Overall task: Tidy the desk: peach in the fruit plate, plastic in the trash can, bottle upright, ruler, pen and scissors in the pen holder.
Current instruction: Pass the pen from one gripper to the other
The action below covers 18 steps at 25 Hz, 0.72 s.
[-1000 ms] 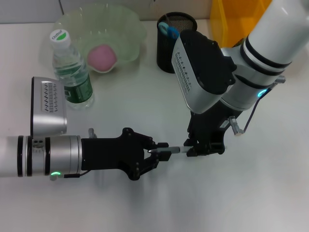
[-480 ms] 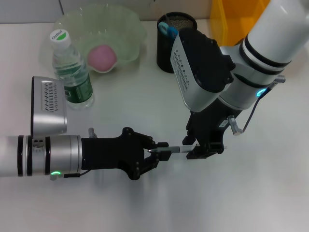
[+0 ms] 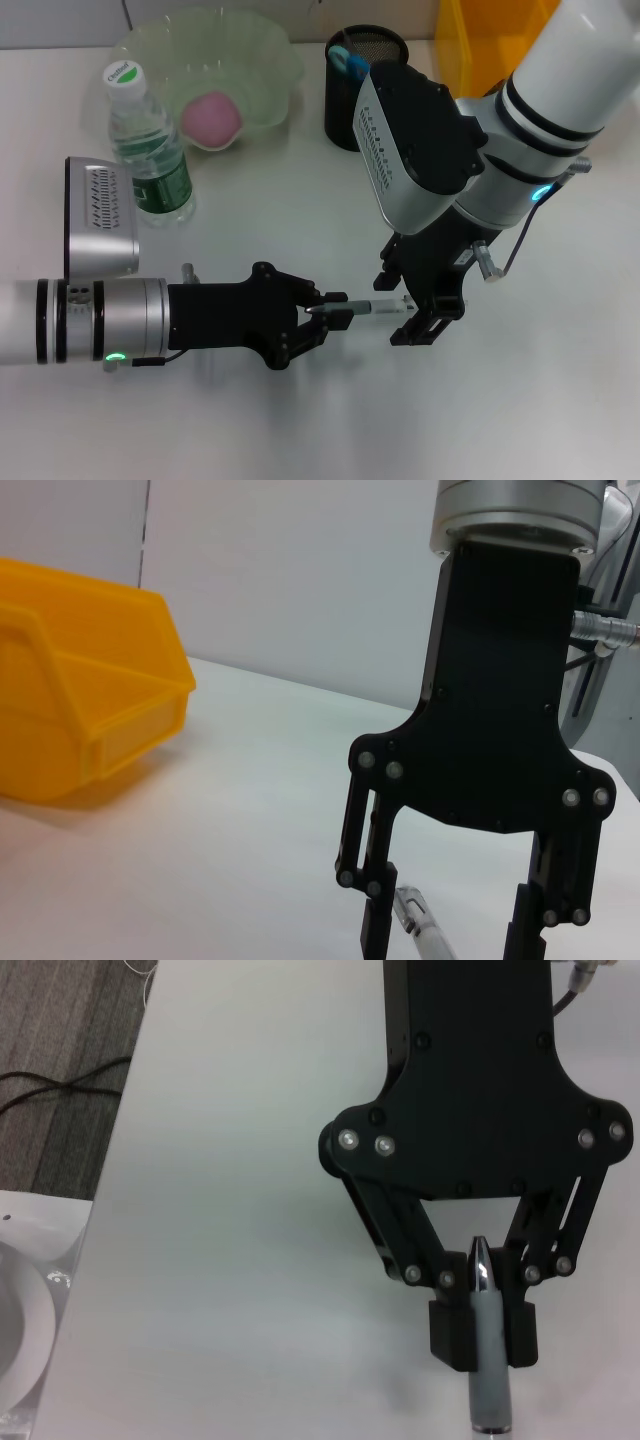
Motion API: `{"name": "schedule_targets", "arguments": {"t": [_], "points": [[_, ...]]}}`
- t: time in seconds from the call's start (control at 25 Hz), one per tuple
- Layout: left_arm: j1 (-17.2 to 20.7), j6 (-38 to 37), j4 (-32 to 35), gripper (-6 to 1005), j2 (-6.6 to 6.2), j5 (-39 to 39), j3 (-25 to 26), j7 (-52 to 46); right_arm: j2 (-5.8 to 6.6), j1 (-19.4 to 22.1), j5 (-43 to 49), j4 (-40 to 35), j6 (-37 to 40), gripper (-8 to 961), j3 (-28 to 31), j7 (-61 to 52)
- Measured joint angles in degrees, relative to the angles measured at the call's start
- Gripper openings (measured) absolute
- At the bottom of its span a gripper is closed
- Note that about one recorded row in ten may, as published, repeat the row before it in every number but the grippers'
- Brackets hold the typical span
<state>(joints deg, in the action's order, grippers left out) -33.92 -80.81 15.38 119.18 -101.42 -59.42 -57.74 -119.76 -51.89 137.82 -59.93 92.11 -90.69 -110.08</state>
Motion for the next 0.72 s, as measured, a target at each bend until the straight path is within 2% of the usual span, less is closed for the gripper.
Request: {"name": "schedule_targets", "arguments": {"t": [0.72], "points": [[0.0,0.0,-0.1,137,0.00,0.0,-0.1,-0.2,0.14,1.2,-0.1,-2.4,1.2,684,-0.4,0.1]]}}
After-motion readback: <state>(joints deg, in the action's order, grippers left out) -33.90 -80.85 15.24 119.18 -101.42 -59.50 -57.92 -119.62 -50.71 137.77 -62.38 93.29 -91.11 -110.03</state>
